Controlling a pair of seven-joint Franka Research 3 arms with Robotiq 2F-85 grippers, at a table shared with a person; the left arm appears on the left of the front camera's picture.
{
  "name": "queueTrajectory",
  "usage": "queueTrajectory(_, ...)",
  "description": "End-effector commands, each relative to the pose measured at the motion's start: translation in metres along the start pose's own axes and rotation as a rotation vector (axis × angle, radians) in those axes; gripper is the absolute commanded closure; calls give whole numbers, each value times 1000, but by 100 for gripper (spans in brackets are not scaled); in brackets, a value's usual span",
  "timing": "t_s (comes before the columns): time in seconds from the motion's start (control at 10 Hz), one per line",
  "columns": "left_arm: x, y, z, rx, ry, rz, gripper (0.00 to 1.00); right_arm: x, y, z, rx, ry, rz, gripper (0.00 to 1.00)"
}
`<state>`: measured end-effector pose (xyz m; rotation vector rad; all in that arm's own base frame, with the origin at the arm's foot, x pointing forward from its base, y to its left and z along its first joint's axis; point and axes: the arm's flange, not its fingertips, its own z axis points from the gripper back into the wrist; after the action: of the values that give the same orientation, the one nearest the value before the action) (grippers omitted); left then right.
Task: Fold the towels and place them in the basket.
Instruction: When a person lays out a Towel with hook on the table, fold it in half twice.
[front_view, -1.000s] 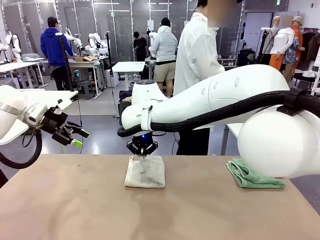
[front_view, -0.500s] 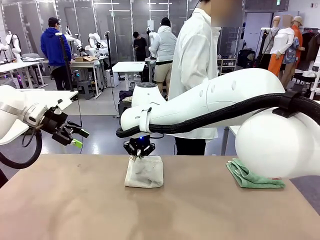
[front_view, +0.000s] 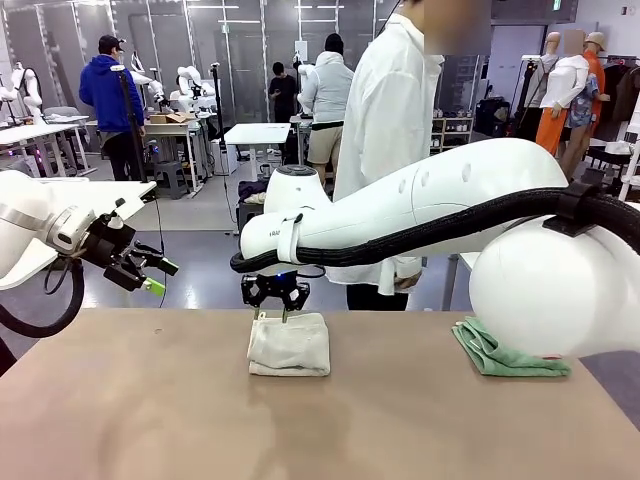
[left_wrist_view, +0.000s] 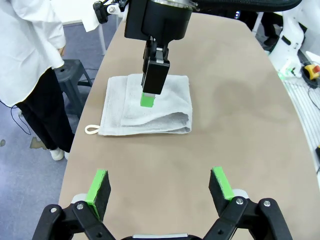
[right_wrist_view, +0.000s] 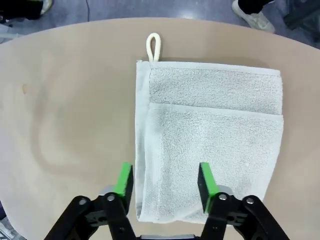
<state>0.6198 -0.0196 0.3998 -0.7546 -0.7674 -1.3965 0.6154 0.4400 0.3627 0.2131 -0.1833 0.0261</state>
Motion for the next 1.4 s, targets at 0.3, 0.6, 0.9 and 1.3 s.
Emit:
queueTrajectory(0.3,2,-2,0,7,4,-2,0,-28,-78,32,-1,168,189,9)
queueTrajectory(0.6,2,-2,0,7,4,-2,0,-48,-128,33,56,176,126,9)
queueTrajectory(0.9,2,-2,0,7,4,-2,0,-46,-142,32,98,132,80,9)
queueTrajectory(1.3,2,-2,0,7,4,-2,0,-36,-140,29,57,165,70,9)
